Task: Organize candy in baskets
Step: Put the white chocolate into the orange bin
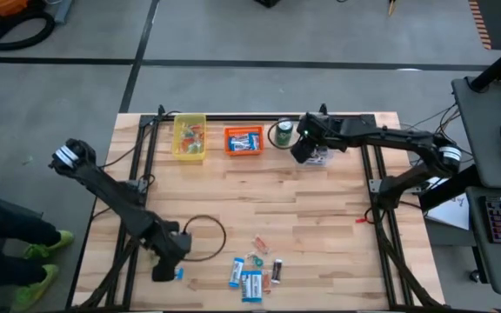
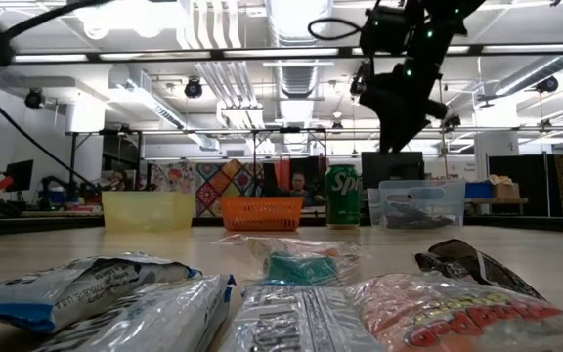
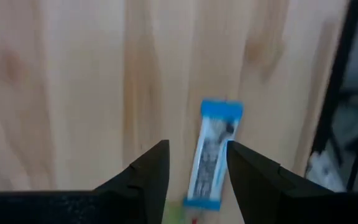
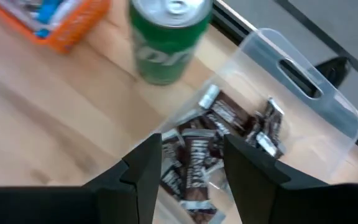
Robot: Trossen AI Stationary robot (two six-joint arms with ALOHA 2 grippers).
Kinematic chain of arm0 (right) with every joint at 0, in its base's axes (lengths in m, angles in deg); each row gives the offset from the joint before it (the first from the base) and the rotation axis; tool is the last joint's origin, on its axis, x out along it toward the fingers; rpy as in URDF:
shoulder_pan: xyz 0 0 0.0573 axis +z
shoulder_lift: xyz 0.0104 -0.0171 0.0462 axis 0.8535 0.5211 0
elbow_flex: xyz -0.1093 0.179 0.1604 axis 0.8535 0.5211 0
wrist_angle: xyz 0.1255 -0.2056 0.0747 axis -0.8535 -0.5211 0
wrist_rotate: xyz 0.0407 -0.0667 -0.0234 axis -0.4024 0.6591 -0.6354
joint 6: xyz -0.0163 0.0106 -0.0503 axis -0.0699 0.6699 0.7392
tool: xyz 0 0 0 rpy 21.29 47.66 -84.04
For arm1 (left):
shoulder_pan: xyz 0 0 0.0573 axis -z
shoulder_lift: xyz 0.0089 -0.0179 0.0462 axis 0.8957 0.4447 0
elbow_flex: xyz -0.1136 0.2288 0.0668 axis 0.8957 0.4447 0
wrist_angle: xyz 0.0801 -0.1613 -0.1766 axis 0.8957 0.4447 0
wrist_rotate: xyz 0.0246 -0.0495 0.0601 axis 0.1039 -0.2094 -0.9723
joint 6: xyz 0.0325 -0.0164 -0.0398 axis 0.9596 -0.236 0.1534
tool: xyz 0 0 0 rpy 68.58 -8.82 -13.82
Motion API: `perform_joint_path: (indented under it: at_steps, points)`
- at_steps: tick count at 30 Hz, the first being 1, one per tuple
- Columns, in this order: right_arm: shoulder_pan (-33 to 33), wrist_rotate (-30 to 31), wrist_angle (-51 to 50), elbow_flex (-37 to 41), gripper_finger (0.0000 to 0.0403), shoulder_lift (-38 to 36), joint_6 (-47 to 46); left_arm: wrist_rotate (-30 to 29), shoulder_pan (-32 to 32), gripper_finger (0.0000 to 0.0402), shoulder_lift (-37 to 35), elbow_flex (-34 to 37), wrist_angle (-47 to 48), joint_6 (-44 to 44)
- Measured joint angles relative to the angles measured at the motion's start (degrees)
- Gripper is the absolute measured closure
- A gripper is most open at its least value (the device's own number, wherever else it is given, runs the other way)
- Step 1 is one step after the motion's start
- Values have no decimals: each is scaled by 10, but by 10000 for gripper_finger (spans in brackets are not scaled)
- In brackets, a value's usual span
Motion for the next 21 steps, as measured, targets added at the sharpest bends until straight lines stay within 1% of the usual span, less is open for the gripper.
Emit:
perform_joint_path:
  at_steps: [2,7,9,14,21]
  points:
    - [15,0,0,0,243,-6,0,21,15,261,23,0,8,-4]
    - [39,0,2,0,245,-17,-4,25,51,265,71,-6,10,-33]
    - [44,0,7,0,244,-19,-5,22,64,265,86,-19,9,-36]
    - [49,0,13,0,244,-20,-7,-16,92,265,128,-64,13,-49]
    - [49,1,15,0,243,-20,-8,-21,121,265,191,-114,65,-61]
